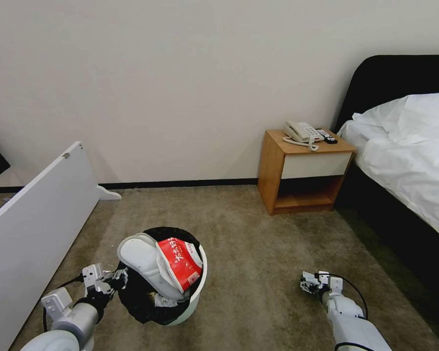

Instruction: Pick up the trash bin, then pick up the garbage from the floor and place it into the trash bin.

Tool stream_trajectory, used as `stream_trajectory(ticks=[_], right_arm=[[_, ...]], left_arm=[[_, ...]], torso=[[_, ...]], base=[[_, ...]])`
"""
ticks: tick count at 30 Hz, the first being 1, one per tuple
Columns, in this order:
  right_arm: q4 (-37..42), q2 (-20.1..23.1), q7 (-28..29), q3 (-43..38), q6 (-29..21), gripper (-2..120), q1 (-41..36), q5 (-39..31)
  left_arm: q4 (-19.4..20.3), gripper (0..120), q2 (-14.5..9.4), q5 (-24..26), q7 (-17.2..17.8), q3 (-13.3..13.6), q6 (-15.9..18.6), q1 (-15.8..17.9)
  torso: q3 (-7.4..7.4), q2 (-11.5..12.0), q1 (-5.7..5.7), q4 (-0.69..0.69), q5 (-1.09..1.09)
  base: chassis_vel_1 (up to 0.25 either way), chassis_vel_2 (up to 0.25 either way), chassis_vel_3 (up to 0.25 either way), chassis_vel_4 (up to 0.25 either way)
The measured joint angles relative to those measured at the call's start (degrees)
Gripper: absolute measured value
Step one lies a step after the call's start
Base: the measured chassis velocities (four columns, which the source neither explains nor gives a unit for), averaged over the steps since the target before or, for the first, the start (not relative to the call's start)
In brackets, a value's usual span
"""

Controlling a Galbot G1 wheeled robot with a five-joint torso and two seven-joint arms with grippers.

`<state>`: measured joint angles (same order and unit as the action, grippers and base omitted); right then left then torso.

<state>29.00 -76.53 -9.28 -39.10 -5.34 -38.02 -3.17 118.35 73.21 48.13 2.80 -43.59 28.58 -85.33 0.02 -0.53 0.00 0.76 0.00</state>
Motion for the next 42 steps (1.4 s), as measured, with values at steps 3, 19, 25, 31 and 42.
stream_trajectory(ticks=[3, 19, 25, 31, 42], right_arm=[[-0.1, 0.0, 0.0, 0.0, 0.2, 68, 0.0, 0.0], [0.9, 0.4, -0.7, 0.1, 1.1, 11, -0.7, 0.0], [5.0, 1.1, -0.9, 0.7, 1.2, 0, -2.8, -0.1], [12.9, 2.2, -1.1, 2.3, 1.4, 0, -6.3, -0.7], [36.3, 6.2, -1.4, 6.7, 1.9, 0, -14.3, -4.5]], left_arm=[[0.1, 4, 0.0, -0.1, 0.0, 0.0, 0.0, -0.1], [0.2, 4, 0.0, -0.8, -0.3, 0.0, -0.3, -0.1], [0.0, 4, 0.1, -0.9, -0.3, 0.0, -0.3, 0.0], [-0.1, 4, 0.1, -0.9, -0.3, 0.3, -0.3, 0.2], [0.1, 4, -0.2, -0.9, 0.5, 0.9, 1.0, 0.2]], torso=[[0.0, 0.0, 0.0, 0.0, 0.0], [0.0, 0.0, 0.0, -0.01, 0.01], [0.0, 0.0, 0.0, 0.0, 0.01], [0.0, 0.0, 0.0, 0.0, 0.01], [0.0, 0.0, 0.0, 0.01, 0.02]], base=[[0.0, 0.0, 0.0, 0.0], [0.0, 0.0, 0.0, 0.0], [0.0, 0.0, 0.0, 0.0], [0.0, 0.0, 0.0, 0.0], [0.0, 0.0, 0.0, 0.0]])
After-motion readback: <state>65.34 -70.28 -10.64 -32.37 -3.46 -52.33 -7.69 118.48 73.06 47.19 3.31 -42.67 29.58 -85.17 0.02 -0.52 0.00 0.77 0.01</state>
